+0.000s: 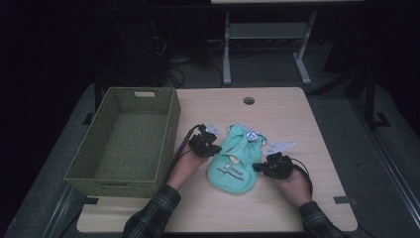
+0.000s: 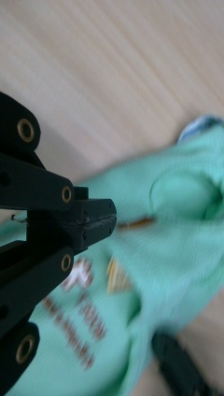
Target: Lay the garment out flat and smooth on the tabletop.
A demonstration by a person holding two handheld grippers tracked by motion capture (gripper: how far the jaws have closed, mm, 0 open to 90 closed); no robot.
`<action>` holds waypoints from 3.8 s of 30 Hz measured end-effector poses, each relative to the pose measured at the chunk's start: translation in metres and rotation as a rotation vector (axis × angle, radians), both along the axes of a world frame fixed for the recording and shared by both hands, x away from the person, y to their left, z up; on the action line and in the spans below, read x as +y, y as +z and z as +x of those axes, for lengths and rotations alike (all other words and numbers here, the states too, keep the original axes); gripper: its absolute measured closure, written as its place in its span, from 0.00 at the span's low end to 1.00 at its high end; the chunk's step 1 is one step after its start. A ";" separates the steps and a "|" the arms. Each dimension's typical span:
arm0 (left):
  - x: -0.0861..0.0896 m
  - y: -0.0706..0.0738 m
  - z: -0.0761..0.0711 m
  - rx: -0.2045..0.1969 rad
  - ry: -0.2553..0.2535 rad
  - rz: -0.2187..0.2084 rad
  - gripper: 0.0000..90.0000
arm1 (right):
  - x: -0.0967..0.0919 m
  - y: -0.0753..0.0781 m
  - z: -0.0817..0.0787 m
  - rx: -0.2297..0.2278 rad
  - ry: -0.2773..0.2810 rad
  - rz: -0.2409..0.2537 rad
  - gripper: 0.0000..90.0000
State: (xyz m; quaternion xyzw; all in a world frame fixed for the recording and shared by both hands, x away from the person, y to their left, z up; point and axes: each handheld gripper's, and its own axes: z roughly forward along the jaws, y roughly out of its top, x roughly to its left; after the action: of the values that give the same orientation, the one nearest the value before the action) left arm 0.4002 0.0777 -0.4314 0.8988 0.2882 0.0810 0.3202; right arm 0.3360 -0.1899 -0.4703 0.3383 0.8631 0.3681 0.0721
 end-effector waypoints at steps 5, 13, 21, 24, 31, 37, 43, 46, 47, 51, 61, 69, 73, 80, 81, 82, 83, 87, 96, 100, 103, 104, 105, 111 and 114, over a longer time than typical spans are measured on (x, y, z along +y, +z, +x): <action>-0.006 -0.012 0.012 0.031 -0.005 0.000 1.00 | -0.001 0.000 0.001 0.000 0.006 0.006 1.00; -0.007 -0.025 0.014 0.054 -0.020 0.021 1.00 | -0.001 0.000 0.001 0.008 0.007 0.007 1.00; -0.002 -0.023 -0.003 0.087 -0.039 0.032 1.00 | -0.006 0.002 0.000 0.006 -0.002 -0.024 1.00; -0.001 -0.022 -0.012 0.097 -0.053 0.037 1.00 | -0.009 0.002 0.000 0.009 -0.005 -0.029 1.00; -0.004 -0.021 -0.044 0.123 -0.103 0.037 1.00 | -0.017 0.004 -0.007 0.019 -0.009 -0.039 1.00; -0.005 -0.021 -0.059 0.109 -0.127 0.044 1.00 | -0.017 0.007 -0.015 0.024 0.020 -0.051 0.99; -0.006 -0.022 -0.059 0.108 -0.121 0.041 1.00 | -0.012 0.024 0.008 -0.031 -0.013 -0.007 0.96; -0.007 -0.021 -0.060 0.097 -0.124 0.052 1.00 | -0.010 0.024 0.030 -0.039 -0.047 0.016 0.96; -0.007 -0.021 -0.060 0.097 -0.125 0.053 1.00 | -0.010 0.023 0.034 -0.036 -0.059 0.021 0.96; -0.006 -0.021 -0.060 0.100 -0.129 0.053 1.00 | -0.004 0.018 0.053 -0.028 -0.083 0.029 0.93; -0.007 -0.021 -0.060 0.098 -0.127 0.049 1.00 | 0.006 0.007 0.076 0.012 -0.097 0.002 0.91; -0.007 -0.021 -0.061 0.089 -0.135 0.061 1.00 | 0.004 0.012 0.080 -0.029 -0.110 -0.038 1.00; -0.007 -0.021 -0.061 0.088 -0.136 0.062 1.00 | -0.004 0.011 0.090 -0.047 -0.140 -0.078 1.00; -0.007 -0.021 -0.061 0.087 -0.135 0.059 1.00 | -0.012 0.010 0.084 -0.057 -0.150 -0.023 0.91; -0.007 -0.021 -0.061 0.087 -0.134 0.057 1.00 | -0.014 0.012 0.080 -0.064 -0.148 -0.012 0.91; -0.007 -0.022 -0.061 0.088 -0.134 0.056 1.00 | -0.016 0.014 0.074 -0.064 -0.144 0.000 0.93; -0.006 -0.022 -0.060 0.088 -0.134 0.055 1.00 | -0.016 0.015 0.069 -0.062 -0.136 0.006 0.94; -0.007 -0.021 -0.061 0.088 -0.131 0.056 1.00 | -0.018 0.017 0.046 -0.058 -0.088 0.021 1.00; -0.007 -0.021 -0.061 0.082 -0.134 0.061 1.00 | -0.015 0.013 0.006 -0.014 -0.022 0.009 1.00; -0.007 -0.021 -0.061 0.082 -0.134 0.060 1.00 | -0.015 0.007 -0.003 0.013 -0.008 -0.017 1.00; -0.008 -0.021 -0.062 0.076 -0.133 0.069 1.00 | -0.014 0.004 -0.006 0.019 -0.005 -0.032 1.00; -0.008 -0.021 -0.062 0.075 -0.132 0.070 1.00 | -0.015 0.004 -0.006 0.022 -0.004 -0.030 1.00; -0.009 -0.020 -0.063 0.079 -0.132 0.075 1.00 | -0.015 0.004 -0.006 0.021 -0.004 -0.033 1.00; -0.013 -0.019 -0.071 0.102 -0.151 0.080 1.00 | -0.016 0.004 -0.004 0.007 -0.012 -0.051 1.00; -0.016 -0.019 -0.076 0.113 -0.174 0.077 1.00 | -0.018 0.004 -0.002 -0.002 -0.016 -0.056 1.00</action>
State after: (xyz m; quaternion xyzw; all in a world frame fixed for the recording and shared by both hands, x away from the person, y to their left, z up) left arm 0.3245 0.0615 -0.4506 0.9352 0.2234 0.0131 0.2742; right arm 0.3345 -0.2074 -0.4660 0.3426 0.8703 0.3435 0.0855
